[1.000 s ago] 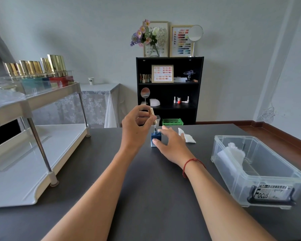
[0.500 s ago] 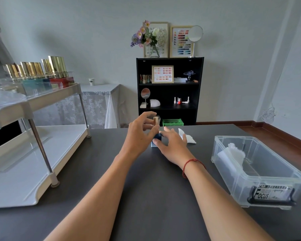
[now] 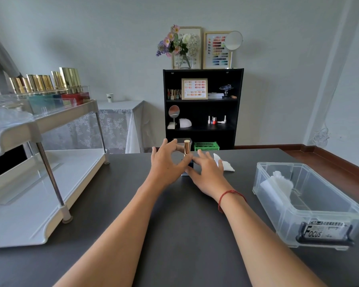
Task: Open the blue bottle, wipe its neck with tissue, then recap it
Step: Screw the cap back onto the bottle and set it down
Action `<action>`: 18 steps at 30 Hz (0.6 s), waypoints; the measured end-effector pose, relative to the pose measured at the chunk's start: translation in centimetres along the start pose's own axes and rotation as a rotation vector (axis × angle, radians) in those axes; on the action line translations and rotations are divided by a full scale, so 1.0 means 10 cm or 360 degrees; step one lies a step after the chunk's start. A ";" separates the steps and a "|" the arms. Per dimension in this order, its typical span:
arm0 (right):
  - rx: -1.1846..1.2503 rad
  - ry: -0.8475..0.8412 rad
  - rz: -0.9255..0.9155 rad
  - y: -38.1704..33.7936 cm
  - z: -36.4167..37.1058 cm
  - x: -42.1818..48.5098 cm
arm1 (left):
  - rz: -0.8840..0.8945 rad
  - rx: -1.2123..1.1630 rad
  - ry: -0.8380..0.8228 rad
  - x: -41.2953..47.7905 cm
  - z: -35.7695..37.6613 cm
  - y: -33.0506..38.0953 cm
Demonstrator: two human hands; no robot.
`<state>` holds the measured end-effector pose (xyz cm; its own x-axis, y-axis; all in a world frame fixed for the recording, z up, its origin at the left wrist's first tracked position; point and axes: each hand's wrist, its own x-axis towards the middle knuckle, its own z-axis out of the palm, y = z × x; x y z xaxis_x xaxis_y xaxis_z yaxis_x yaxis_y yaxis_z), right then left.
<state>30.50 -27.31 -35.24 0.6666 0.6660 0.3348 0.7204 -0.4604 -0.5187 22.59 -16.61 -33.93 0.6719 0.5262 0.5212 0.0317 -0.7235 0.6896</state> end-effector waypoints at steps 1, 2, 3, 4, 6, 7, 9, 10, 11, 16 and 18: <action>-0.0003 -0.0002 0.0001 0.00 0.00 0.00 | 0.0007 0.0010 -0.0008 0.00 0.00 0.01; -0.0004 -0.0003 0.0002 0.00 0.00 0.00 | 0.0013 0.0000 -0.0025 0.00 0.00 0.02; -0.0005 -0.0002 0.0004 -0.01 0.00 0.00 | 0.0017 -0.0013 -0.0046 0.00 0.01 0.03; -0.0005 -0.0001 0.0006 -0.01 0.00 0.00 | 0.0018 -0.0015 -0.0065 0.00 0.01 0.03; -0.0006 -0.0003 0.0007 -0.01 -0.01 0.00 | 0.0016 -0.0002 -0.0075 -0.01 0.01 0.05; -0.0014 -0.0005 0.0004 -0.01 -0.01 0.00 | 0.0012 0.0002 -0.0069 -0.01 0.01 0.05; -0.0027 -0.0007 -0.0002 -0.01 -0.01 -0.01 | -0.0008 0.0008 -0.0043 -0.01 0.01 0.06; -0.0024 -0.0005 -0.0001 -0.01 -0.01 -0.01 | -0.0025 0.0007 -0.0031 -0.02 0.01 0.07; -0.0016 -0.0004 0.0002 -0.01 -0.01 -0.01 | -0.0043 -0.0001 -0.0025 -0.02 0.00 0.07; -0.0024 -0.0012 0.0007 -0.01 -0.01 -0.01 | -0.0037 -0.0046 -0.0069 0.00 -0.02 0.06; -0.0020 -0.0013 0.0010 -0.02 -0.02 -0.01 | -0.0020 -0.0068 -0.0093 0.01 -0.02 0.05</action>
<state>30.33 -27.44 -35.03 0.6695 0.6680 0.3250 0.7187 -0.4717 -0.5108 22.50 -16.78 -33.44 0.7137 0.5072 0.4830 0.0095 -0.6965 0.7175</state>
